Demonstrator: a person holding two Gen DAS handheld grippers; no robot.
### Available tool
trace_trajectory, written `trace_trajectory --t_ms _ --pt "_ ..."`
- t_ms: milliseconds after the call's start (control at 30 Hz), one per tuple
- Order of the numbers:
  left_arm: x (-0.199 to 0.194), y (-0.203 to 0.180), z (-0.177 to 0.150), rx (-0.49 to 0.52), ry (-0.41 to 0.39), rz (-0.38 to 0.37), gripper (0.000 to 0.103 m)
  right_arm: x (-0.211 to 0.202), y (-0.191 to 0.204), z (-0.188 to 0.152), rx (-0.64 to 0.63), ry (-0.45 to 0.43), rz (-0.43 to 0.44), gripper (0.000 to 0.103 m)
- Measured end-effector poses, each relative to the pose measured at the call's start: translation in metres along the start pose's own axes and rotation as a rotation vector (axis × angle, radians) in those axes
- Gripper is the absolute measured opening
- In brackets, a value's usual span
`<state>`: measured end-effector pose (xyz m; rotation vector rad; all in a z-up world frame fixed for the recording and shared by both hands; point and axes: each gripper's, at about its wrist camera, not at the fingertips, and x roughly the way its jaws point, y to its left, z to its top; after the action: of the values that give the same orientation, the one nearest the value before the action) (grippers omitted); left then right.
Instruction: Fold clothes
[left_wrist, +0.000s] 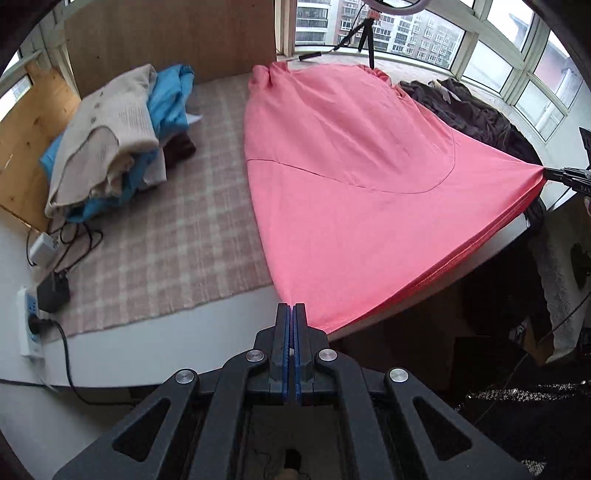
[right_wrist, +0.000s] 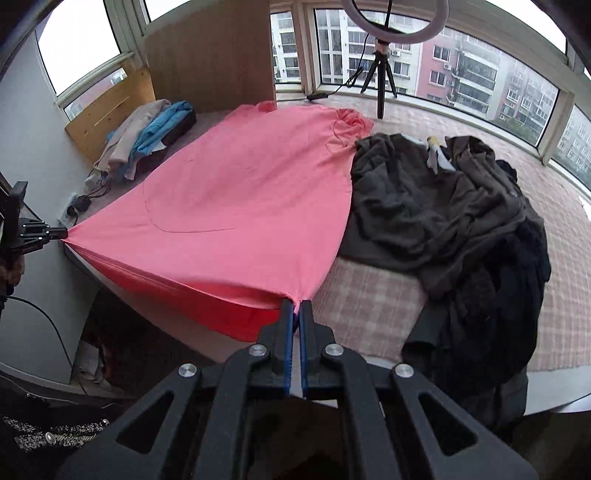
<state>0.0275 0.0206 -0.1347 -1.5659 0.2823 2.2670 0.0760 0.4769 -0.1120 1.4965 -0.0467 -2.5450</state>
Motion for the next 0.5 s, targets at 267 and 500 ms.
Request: trace_trajectory --t_ms 267,500 --pt "0.007 0.008 -0.006 -0.014 0.070 -0.027 0.016 0.024 0.009 -0.046 0.004 0.156 0.052 0.004" --pt "0.037 0.030 0.148 0.034 -0.090 0.025 0.022 -0.028 -0.016 0.005 -0.013 0.048 0.066 0.031"
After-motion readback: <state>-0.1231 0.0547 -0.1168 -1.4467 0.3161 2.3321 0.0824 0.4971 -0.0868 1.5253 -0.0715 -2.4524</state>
